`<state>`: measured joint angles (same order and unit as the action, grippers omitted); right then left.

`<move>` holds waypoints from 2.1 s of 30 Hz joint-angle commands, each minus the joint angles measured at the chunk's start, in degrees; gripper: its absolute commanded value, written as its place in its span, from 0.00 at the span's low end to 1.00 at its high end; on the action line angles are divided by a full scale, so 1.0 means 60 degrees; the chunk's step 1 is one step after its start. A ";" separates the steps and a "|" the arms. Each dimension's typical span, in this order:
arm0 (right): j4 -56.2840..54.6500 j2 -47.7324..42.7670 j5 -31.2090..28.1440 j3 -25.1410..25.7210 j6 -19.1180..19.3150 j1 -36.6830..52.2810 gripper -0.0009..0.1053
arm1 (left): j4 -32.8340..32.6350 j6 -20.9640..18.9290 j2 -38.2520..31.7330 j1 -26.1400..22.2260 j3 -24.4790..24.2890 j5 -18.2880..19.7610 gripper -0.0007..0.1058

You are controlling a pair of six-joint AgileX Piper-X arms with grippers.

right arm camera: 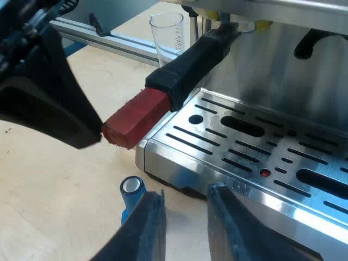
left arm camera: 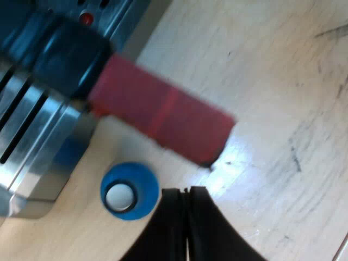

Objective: Put the handle in the coffee machine

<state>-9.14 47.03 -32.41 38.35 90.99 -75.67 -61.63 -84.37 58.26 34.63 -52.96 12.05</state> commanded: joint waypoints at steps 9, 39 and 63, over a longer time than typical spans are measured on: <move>0.0060 -0.0073 0.0026 0.0015 0.0009 -0.0005 0.70 | -0.0184 -0.0132 -0.1101 -0.2090 0.0301 0.0619 0.01; -0.0958 -0.0073 0.0053 0.1159 0.0075 0.0072 0.71 | -0.0675 -0.0111 -0.3675 -0.3921 0.0250 0.0603 0.63; -0.5084 -0.0073 0.5402 0.4537 -0.0206 0.6671 0.71 | 0.0400 -0.0687 -0.3682 -0.3938 -0.2294 0.0464 0.63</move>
<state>-38.95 47.06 -1.82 64.91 89.16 -36.52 -59.87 -87.89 36.50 11.21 -66.42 15.40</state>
